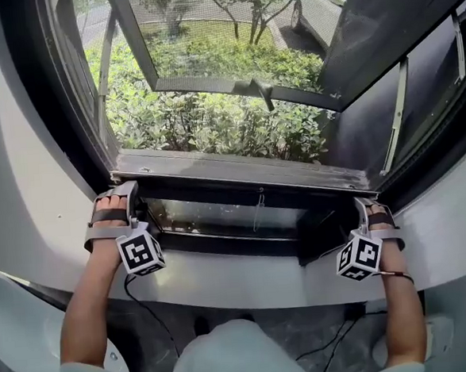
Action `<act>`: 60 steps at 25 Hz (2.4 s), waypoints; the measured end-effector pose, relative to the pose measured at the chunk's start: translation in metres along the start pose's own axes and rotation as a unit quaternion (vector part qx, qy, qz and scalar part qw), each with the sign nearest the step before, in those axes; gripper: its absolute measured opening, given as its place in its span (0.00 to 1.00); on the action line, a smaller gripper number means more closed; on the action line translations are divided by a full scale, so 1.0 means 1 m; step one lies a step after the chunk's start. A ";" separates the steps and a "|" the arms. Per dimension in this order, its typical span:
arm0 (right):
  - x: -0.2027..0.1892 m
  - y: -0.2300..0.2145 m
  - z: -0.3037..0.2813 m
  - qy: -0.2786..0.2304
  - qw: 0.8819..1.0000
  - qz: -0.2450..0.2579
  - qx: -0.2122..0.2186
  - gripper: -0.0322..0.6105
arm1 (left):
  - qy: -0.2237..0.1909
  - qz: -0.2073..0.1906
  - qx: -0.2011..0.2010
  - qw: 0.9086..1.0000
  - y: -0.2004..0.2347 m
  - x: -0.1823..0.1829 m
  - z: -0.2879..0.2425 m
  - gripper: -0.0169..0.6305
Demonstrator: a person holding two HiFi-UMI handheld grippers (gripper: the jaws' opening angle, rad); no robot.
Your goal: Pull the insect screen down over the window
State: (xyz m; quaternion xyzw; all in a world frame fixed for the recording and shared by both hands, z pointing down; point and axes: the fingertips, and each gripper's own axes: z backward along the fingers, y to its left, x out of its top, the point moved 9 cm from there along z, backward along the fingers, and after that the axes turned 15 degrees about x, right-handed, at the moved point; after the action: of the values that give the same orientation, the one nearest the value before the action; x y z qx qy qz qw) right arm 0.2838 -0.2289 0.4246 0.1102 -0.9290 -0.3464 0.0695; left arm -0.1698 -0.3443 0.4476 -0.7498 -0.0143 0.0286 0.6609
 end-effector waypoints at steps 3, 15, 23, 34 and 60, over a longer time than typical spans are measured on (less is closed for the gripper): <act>0.001 0.006 -0.006 0.003 1.000 -0.002 -0.009 0.49 | -0.001 0.004 0.002 1.000 -0.005 0.000 0.001 0.52; 0.000 0.022 -0.032 0.021 0.982 -0.015 -0.185 0.49 | 0.004 0.009 0.094 0.995 -0.025 0.004 -0.010 0.52; 0.003 0.020 -0.032 0.036 0.979 0.005 -0.201 0.50 | 0.008 0.003 0.120 0.993 -0.023 0.001 -0.009 0.52; 0.006 0.017 -0.022 0.026 0.987 -0.002 -0.161 0.50 | 0.010 0.012 0.122 0.992 -0.019 0.003 -0.005 0.52; 0.131 0.102 0.058 -0.410 0.747 -0.524 -0.006 0.08 | -0.051 0.636 -0.089 0.765 -0.046 0.039 0.116 0.05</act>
State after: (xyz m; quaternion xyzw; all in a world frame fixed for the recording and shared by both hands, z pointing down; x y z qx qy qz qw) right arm 0.1296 -0.1503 0.4553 0.4270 -0.6622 -0.3457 -0.5096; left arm -0.1371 -0.2216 0.4777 -0.6397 0.4296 0.4796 0.4197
